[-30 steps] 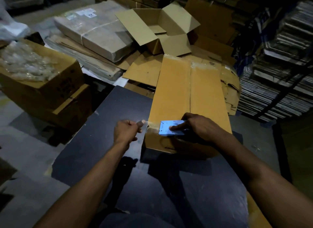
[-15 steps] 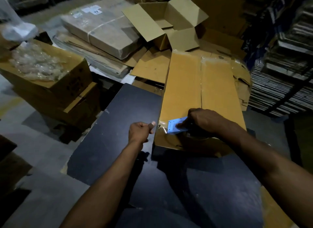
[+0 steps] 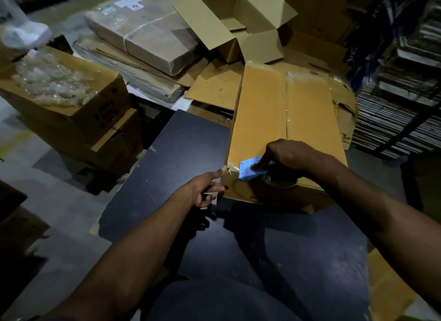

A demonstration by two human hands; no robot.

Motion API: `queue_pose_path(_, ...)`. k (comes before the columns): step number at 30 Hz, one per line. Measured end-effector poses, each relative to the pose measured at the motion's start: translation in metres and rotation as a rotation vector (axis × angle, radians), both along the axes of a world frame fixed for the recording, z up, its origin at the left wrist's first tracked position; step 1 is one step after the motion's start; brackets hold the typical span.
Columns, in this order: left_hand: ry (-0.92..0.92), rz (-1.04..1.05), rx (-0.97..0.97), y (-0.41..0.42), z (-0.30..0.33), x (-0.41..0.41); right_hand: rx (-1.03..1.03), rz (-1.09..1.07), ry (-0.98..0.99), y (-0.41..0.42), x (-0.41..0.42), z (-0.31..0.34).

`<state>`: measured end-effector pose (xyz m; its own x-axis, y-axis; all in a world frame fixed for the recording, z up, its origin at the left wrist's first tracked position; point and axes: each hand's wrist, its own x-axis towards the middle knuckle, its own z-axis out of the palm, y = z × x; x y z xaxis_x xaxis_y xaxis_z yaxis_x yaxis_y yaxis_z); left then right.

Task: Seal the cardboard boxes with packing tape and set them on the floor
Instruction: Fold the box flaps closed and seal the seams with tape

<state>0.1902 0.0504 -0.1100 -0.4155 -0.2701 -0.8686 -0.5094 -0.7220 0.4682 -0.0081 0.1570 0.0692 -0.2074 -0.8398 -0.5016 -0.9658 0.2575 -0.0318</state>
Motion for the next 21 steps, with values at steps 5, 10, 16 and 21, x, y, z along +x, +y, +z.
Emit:
queue_pose_path(5,-0.058,-0.019,-0.267,-0.008,-0.018,0.001,0.004,-0.005,0.004,-0.002,0.002,0.004)
queue_pose_path(10,0.165,0.009,-1.336,-0.017,-0.003,-0.002,0.038,0.011,0.050,-0.005,0.006,0.002)
queue_pose_path(16,0.389,-0.611,-2.111,0.011,-0.015,-0.008,0.101,-0.009,0.046,-0.009,0.007,0.008)
queue_pose_path(21,0.405,-0.674,-2.233,0.003,-0.023,-0.005,0.140,-0.075,0.010,0.001,0.003,0.014)
